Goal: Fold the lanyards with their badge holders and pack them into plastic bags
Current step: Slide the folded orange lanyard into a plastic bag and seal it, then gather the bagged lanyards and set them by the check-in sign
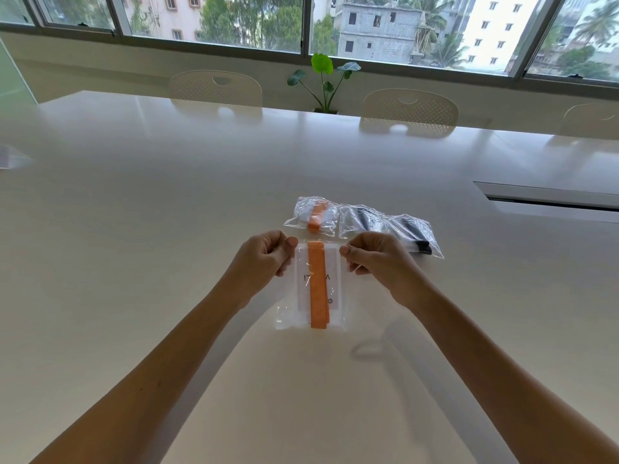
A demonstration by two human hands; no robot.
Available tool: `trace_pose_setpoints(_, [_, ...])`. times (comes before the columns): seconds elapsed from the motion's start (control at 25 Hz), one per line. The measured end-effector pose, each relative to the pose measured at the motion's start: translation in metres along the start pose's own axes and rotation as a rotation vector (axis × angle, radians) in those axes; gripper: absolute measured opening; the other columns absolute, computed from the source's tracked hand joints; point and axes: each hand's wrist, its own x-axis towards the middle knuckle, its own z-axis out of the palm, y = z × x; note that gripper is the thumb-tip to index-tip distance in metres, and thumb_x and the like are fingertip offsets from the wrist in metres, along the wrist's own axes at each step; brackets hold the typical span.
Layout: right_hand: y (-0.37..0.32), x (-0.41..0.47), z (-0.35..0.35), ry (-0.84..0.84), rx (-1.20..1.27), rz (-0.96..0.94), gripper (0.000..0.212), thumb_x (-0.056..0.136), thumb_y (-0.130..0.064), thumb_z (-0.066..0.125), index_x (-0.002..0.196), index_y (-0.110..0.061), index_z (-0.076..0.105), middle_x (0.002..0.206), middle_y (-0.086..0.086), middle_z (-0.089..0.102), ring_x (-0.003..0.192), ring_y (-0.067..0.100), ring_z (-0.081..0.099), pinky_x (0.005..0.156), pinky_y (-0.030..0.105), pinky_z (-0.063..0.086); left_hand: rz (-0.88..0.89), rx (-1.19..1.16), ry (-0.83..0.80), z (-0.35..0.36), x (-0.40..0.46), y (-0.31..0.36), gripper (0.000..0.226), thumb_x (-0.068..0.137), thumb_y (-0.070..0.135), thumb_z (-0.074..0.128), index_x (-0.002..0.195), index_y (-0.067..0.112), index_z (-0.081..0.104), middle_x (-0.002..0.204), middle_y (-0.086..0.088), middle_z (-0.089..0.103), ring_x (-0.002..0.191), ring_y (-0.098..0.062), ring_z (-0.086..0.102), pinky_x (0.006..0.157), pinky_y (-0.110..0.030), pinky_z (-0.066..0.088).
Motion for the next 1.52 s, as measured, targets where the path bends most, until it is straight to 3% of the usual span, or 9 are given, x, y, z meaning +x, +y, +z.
trace_pose_setpoints(0.24, [0.008,0.002,0.009,0.095,0.010,-0.031,0.013,0.086,-0.014,0.066,0.076,-0.006,0.064,0.065,0.005,0.063,0.060,0.013,0.060,0.064,0.027,0.053,0.034,0.056,0.125,0.004,0.006,0.000,0.027,0.096,0.017,0.050,0.070,0.018,0.056,0.062,0.002,0.057,0.058,-0.011,0.054,0.058,-0.023,0.051])
trace_pose_setpoints(0.48, [0.013,-0.006,0.008,-0.119,0.221,0.110,0.038,0.079,-0.016,0.073,0.110,-0.006,0.054,0.096,0.014,0.067,0.081,0.021,0.067,0.074,0.037,0.058,-0.099,-0.179,0.133,0.013,0.008,-0.004,0.024,0.097,0.027,0.051,0.081,0.012,0.061,0.071,-0.005,0.064,0.055,-0.010,0.062,0.055,-0.023,0.054])
trace_pose_setpoints(0.56, [0.016,-0.010,0.008,-0.166,0.242,0.146,0.047,0.075,-0.011,0.075,0.115,-0.009,0.050,0.095,0.013,0.069,0.079,0.021,0.070,0.067,0.037,0.059,-0.123,-0.213,0.130,0.017,0.010,-0.005,0.024,0.096,0.028,0.050,0.083,0.011,0.061,0.072,-0.006,0.065,0.055,-0.010,0.063,0.055,-0.023,0.055])
trace_pose_setpoints(0.76, [0.019,-0.006,0.000,-0.078,0.275,0.170,0.044,0.073,-0.005,0.077,0.109,-0.012,0.054,0.094,0.011,0.069,0.078,0.019,0.070,0.070,0.038,0.060,-0.169,-0.246,0.079,0.030,0.022,-0.002,0.024,0.094,0.032,0.054,0.085,0.013,0.064,0.071,-0.002,0.069,0.056,-0.011,0.066,0.052,-0.025,0.054])
trace_pose_setpoints(0.88, [0.013,0.006,-0.018,0.086,0.303,0.164,0.036,0.072,-0.004,0.076,0.103,-0.009,0.058,0.080,0.006,0.066,0.058,0.011,0.062,0.058,0.028,0.050,-0.154,-0.258,0.090,0.030,0.041,0.004,0.023,0.092,0.034,0.059,0.080,0.014,0.063,0.068,0.002,0.068,0.053,-0.010,0.064,0.048,-0.022,0.052])
trace_pose_setpoints(1.04, [0.000,0.030,-0.067,0.302,0.311,0.146,0.031,0.076,-0.001,0.072,0.104,-0.002,0.059,0.066,0.004,0.065,0.046,0.010,0.060,0.044,0.021,0.049,-0.033,0.054,0.271,0.020,0.086,0.005,0.014,0.086,0.031,0.067,0.084,0.019,0.061,0.074,0.005,0.063,0.064,-0.010,0.057,0.058,-0.023,0.046])
trace_pose_setpoints(1.16, [0.001,0.049,-0.105,0.356,0.235,0.180,0.027,0.075,0.004,0.070,0.100,0.009,0.060,0.070,0.014,0.063,0.044,0.012,0.063,0.043,0.022,0.053,-0.106,0.286,0.254,0.013,0.117,0.003,0.026,0.081,0.035,0.069,0.092,0.015,0.058,0.082,0.002,0.059,0.077,-0.015,0.055,0.068,-0.026,0.042])
trace_pose_setpoints(1.4, [0.023,0.075,-0.141,0.280,0.088,0.349,0.021,0.069,0.004,0.077,0.075,0.010,0.057,0.040,0.003,0.057,0.036,0.010,0.059,0.037,0.015,0.046,-0.329,0.416,0.029,0.016,0.146,0.010,0.048,0.076,0.047,0.072,0.062,0.011,0.043,0.057,-0.003,0.038,0.048,-0.017,0.038,0.046,-0.025,0.026])
trace_pose_setpoints(1.52, [0.027,0.082,-0.141,0.248,-0.079,0.396,0.039,0.062,-0.012,0.086,0.059,-0.004,0.048,0.037,-0.004,0.033,0.028,0.003,0.041,0.034,0.012,0.036,-0.407,0.314,-0.036,0.012,0.153,0.014,0.051,0.074,0.035,0.079,0.100,-0.002,0.057,0.059,-0.004,0.037,0.047,-0.015,0.037,0.045,-0.023,0.029])
